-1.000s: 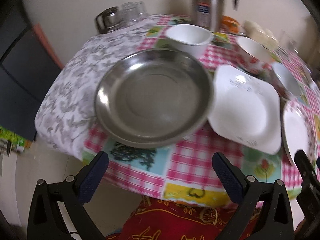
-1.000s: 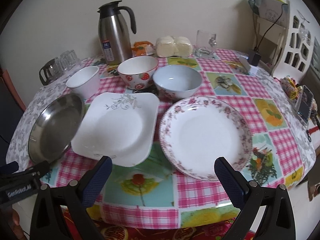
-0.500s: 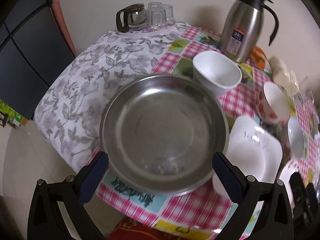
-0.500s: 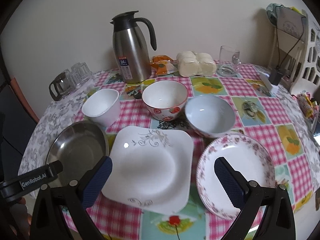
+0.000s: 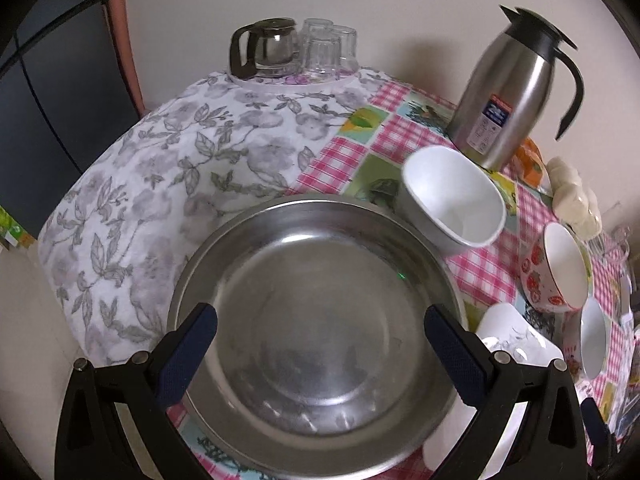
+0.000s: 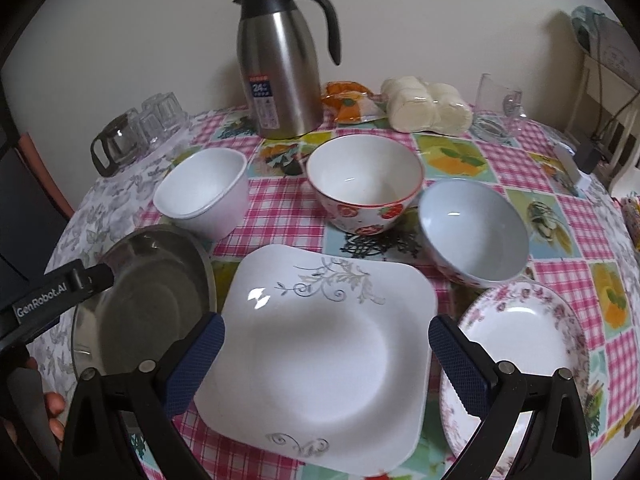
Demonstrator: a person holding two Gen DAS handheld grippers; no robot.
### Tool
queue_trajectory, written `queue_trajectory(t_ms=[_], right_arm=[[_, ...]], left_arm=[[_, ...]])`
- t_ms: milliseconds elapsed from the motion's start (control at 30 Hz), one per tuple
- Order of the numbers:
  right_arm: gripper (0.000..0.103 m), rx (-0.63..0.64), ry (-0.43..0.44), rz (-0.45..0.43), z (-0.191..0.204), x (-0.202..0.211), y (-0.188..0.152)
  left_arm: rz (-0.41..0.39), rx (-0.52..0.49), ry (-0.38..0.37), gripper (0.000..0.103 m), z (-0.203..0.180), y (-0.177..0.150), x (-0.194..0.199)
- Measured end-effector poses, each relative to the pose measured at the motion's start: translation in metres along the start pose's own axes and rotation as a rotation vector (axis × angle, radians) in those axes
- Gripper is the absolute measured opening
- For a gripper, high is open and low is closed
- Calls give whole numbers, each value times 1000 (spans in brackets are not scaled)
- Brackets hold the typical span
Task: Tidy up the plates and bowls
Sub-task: 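Move the left tool toward the rim of the steel basin, then close the left tool on the steel basin rim and lift it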
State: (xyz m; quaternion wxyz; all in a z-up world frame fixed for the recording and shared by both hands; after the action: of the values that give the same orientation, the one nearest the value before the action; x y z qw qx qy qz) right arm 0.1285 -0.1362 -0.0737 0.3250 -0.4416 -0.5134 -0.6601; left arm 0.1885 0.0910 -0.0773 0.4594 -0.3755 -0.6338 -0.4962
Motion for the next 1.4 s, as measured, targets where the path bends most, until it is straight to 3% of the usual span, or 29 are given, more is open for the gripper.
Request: queue_trajectory(t_ms=[367,500,700,867,933,1000,1133,1300,1400], right_arm=[[103,63,37,52,40,-25,-13],[103,70,53,57,51,-28,-16],[103,89,71,69,70,-38,-21],[103,99,95,81,83,-47,-23],[103,94,102,87,86,-50,-24],[102,97,101,93,89,-53,-24],[101,112,92,92,94,-56,-25],[92,120,81,93,96,-58,-26],[86,117,77,95,95,-60,-26]], left_arm=[[-31,105,11,103,64,12,1],[14,95,56,103,85,10,-7],[34,165,2,103,107,12,-12],[87,180,5,102,113,7,-31],[115,199,-20,96,114,5,-40],[143,205,-24,75,115,3,-48],[173,217,-51,67,113,0,-61],[179,225,-102,27,111,-1,-68],[169,234,-116,24,112,-1,-69]])
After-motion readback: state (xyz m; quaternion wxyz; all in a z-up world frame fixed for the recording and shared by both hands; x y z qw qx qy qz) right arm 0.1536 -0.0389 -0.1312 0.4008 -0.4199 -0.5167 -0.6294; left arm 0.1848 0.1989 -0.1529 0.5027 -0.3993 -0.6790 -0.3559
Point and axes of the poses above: each gripper's, at about its wrist camera, not at the fingertips, and x roughly against the way its jaws point, z to its left, y to its top, the point moved 7 cm from there along -x, roughly the way its jaws point, and after that the axes turned 12 degrees about z, right-handed, at the moved point
